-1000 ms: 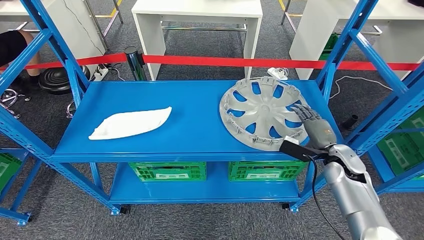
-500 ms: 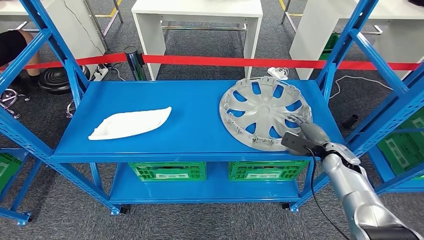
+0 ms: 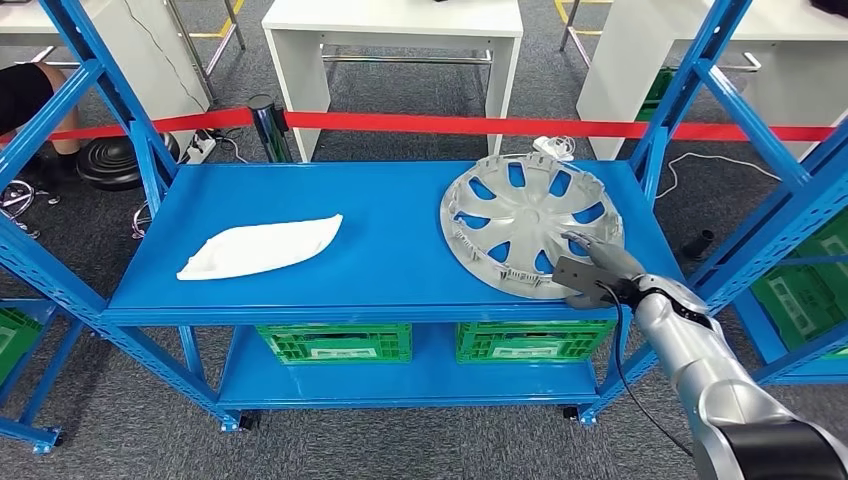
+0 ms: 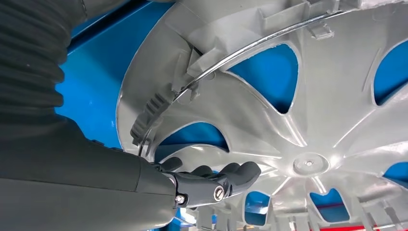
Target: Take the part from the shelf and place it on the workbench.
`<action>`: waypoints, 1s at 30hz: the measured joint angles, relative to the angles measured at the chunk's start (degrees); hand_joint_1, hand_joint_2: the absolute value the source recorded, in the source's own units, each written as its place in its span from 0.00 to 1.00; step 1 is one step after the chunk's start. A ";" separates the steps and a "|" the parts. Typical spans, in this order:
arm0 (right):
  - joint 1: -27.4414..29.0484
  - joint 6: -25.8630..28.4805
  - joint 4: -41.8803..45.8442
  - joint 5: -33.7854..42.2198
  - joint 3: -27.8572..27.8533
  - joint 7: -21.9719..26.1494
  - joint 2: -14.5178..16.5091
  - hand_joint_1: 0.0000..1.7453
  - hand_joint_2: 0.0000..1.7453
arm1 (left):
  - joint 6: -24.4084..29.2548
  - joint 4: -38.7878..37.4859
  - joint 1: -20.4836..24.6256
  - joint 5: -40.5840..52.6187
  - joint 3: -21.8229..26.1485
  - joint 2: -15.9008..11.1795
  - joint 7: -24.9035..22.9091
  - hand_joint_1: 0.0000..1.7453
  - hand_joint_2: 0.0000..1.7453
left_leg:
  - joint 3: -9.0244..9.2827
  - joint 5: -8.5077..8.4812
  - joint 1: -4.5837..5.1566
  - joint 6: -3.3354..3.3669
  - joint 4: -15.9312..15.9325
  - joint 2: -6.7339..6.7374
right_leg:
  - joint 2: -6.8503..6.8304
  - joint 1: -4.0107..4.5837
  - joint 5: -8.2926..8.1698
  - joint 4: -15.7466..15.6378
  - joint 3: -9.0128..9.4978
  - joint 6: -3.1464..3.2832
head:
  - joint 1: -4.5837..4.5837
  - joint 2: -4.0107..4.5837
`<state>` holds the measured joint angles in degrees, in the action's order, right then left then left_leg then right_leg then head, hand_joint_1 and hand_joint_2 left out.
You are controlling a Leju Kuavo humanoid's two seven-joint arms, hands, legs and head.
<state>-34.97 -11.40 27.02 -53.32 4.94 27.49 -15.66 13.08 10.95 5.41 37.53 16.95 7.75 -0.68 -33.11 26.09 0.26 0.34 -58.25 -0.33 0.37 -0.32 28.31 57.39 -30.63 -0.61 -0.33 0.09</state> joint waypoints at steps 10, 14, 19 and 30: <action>-2.03 1.23 -2.11 -1.30 2.08 -2.00 0.42 0.00 1.00 | -0.07 -0.02 -0.05 -0.33 0.33 0.42 0.15 0.00 0.00 | 0.11 -0.06 -0.01 -0.03 0.00 0.02 | 0.01 0.01 -0.09 -0.01 0.10 0.05 | 0.00 0.00; -2.31 2.19 -2.57 -1.36 2.59 -2.15 0.58 0.00 1.00 | -0.08 -0.06 -0.13 -0.39 0.61 0.48 0.31 0.00 0.00 | 0.11 -0.10 -0.01 -0.04 0.00 0.03 | 0.04 0.01 -0.15 -0.01 0.10 0.02 | 0.00 0.00; -2.37 2.95 -2.82 -1.37 3.01 -2.22 0.62 0.00 1.00 | -0.08 -0.08 -0.19 -0.49 0.98 0.55 0.50 0.00 0.00 | 0.13 -0.13 -0.01 -0.03 0.00 0.04 | 0.06 0.01 -0.19 -0.01 0.09 0.03 | 0.00 0.00; -2.29 4.38 -3.14 -1.22 3.06 -2.36 0.60 0.00 1.00 | -0.05 -0.09 -0.21 -0.28 1.17 0.70 0.68 0.00 0.00 | 0.13 -0.20 -0.01 0.02 0.00 0.08 | 0.10 0.00 -0.24 -0.02 0.04 0.02 | 0.00 0.00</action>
<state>-37.26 -7.02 23.88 -54.54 8.00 25.12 -15.06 13.02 10.86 5.20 37.25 18.12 8.45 0.00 -32.97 25.90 0.25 0.35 -58.25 -0.25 0.47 -0.32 28.07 57.37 -30.60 -0.59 -0.33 0.09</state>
